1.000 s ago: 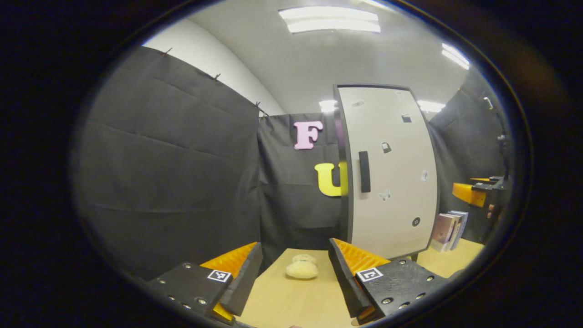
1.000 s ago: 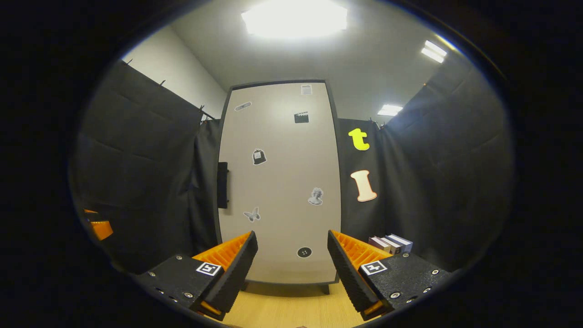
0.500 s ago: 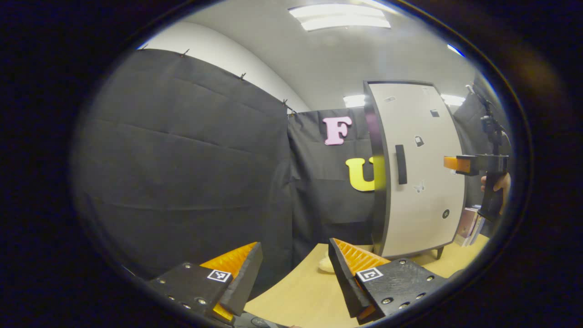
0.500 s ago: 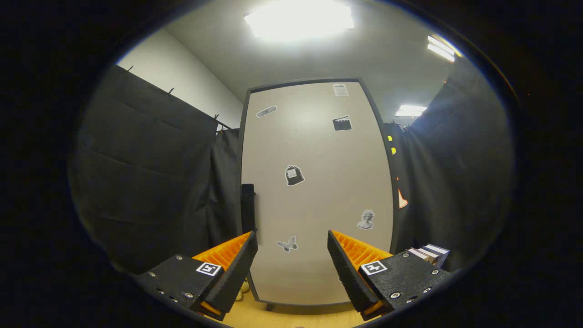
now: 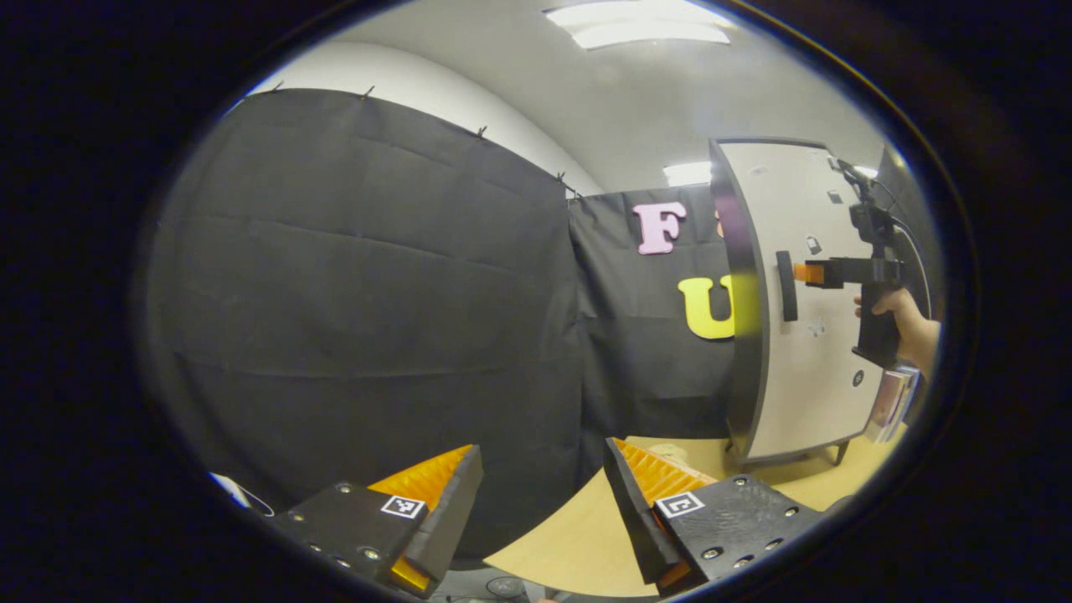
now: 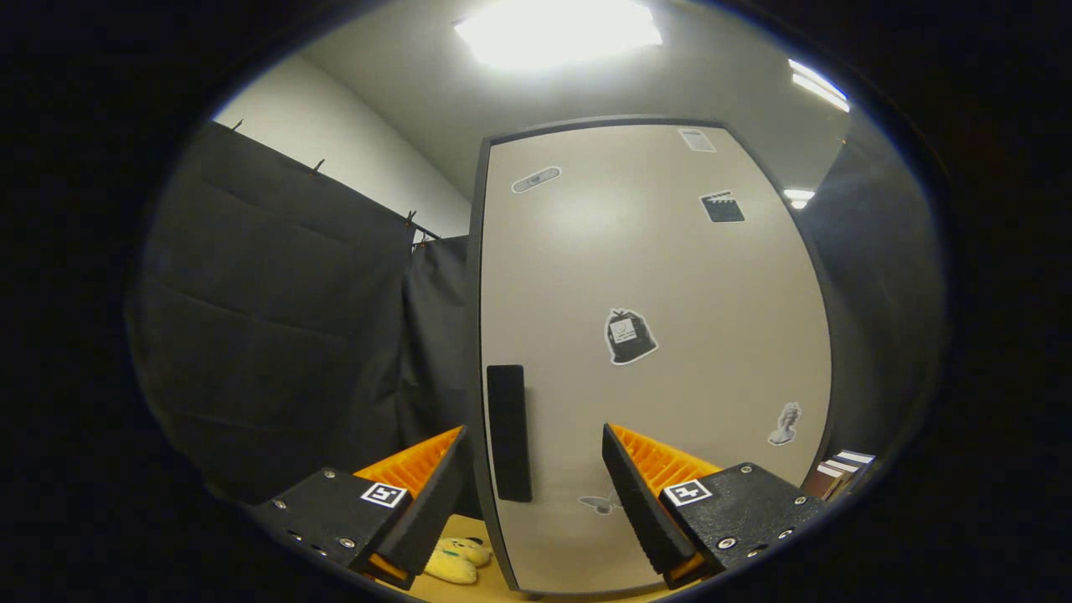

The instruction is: Open the cabinet door with the right hand, grasp the bottle in the cabinet with the left hand and place it on the coaster, then close the cabinet door with the right hand.

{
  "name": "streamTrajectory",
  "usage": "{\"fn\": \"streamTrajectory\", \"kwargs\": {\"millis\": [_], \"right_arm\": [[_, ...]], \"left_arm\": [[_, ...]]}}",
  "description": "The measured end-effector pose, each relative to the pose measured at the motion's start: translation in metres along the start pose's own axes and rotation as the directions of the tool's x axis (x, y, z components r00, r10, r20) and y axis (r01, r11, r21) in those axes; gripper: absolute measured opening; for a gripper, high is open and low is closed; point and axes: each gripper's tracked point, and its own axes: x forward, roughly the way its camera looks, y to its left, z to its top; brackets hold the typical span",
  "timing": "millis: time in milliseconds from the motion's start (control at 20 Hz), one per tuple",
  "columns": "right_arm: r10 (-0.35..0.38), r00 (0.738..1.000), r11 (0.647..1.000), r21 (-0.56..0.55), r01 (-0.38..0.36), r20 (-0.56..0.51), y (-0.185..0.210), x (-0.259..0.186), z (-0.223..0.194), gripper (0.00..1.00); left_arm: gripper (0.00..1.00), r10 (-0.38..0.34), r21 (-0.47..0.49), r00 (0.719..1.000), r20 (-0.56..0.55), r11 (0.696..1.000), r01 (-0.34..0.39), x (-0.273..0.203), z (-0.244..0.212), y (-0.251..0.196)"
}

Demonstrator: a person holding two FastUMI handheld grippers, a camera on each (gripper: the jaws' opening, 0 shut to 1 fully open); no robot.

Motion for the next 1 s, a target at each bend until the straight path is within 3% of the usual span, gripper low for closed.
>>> {"fn": "streamTrajectory", "kwargs": {"millis": [100,400,500,550,600,850,1000], "right_arm": [[-0.005,1.000,1.000,0.005,0.005,-0.022,0.009,0.016,-0.002,0.94],[-0.064,0.993,0.998,-0.021,0.063,-0.104,0.022,0.055,-0.014,0.74],[-0.140,0.984,0.990,-0.043,0.136,-0.109,0.008,0.061,-0.014,0.64],[-0.135,0.985,0.991,-0.016,0.134,-0.108,0.008,0.063,-0.013,0.45],[-0.129,0.985,0.992,-0.013,0.129,-0.113,0.010,0.062,-0.016,0.36],[-0.084,0.987,0.996,-0.041,0.078,-0.140,0.010,0.056,-0.015,0.19],[-0.044,0.988,0.999,-0.020,0.042,-0.150,0.013,0.048,-0.013,0.19]], "left_arm": [[0.87,0.020,-0.001,1.000,-0.013,1.000,-0.020,0.000,-0.004,0.013],[0.84,0.056,0.019,0.998,-0.021,0.998,-0.056,-0.003,-0.009,0.026],[0.84,0.065,0.015,0.998,-0.027,0.998,-0.064,-0.002,-0.012,0.028],[0.84,0.067,0.011,0.997,-0.028,0.998,-0.066,-0.004,-0.011,0.030],[0.84,0.069,0.011,0.997,-0.028,0.998,-0.068,-0.005,-0.011,0.030],[0.84,0.037,0.010,0.999,-0.014,0.999,-0.037,-0.006,-0.007,0.030],[0.88,-0.011,0.010,1.000,0.001,1.000,0.011,-0.005,-0.001,0.025]]}}
